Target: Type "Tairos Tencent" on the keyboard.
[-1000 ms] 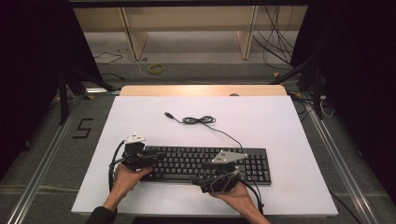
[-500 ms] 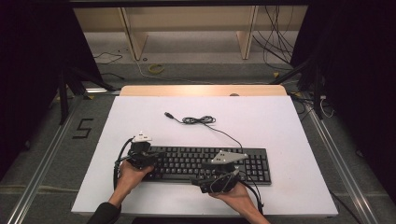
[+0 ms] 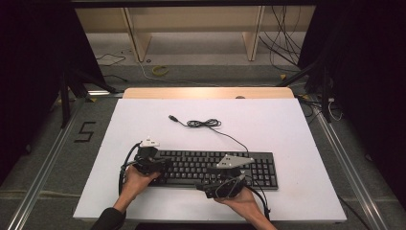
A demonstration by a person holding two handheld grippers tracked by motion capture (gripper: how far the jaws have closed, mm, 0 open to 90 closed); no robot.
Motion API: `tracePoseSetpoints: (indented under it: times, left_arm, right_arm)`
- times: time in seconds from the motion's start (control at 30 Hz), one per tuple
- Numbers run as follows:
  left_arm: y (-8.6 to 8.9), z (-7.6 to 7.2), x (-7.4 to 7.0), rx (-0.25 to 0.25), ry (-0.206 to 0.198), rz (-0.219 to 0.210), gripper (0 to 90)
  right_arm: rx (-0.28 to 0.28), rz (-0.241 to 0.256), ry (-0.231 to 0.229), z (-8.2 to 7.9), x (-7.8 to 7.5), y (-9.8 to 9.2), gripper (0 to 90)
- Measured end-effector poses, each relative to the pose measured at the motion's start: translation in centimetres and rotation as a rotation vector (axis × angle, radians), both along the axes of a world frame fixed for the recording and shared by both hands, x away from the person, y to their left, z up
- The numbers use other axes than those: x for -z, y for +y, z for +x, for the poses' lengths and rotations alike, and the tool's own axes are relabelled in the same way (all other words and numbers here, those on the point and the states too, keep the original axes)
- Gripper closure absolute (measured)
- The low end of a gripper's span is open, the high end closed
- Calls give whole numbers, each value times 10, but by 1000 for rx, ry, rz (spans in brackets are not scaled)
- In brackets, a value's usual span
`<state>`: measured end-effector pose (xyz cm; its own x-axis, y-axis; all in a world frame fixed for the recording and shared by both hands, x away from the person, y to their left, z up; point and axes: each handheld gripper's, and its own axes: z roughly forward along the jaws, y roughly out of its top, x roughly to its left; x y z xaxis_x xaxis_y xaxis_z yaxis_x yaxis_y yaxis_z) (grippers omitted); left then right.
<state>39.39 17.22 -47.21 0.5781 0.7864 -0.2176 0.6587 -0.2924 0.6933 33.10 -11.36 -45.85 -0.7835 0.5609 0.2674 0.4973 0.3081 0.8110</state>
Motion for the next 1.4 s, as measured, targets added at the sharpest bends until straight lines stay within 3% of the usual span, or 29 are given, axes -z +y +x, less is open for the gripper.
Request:
tracePoseSetpoints:
  times: [0.2, 0.27, 0.73, 1.4]
  left_arm:
    - [-1, 0, 1, -2, 8, -2, 889]
    - [-2, 0, 3, -2, 4, 29, 889]
    - [-1, -1, 2, -1, 12, 14, 888]
    - [6, -6, -9, -10, -14, -52, 795]
  right_arm:
    - [0, 0, -1, 0, 0, 0, 265]
    - [-1, 0, -1, 0, 0, 0, 264]
    - [0, 0, -3, 0, -1, 0, 265]
    - [6, 2, -5, 1, -2, -1, 265]
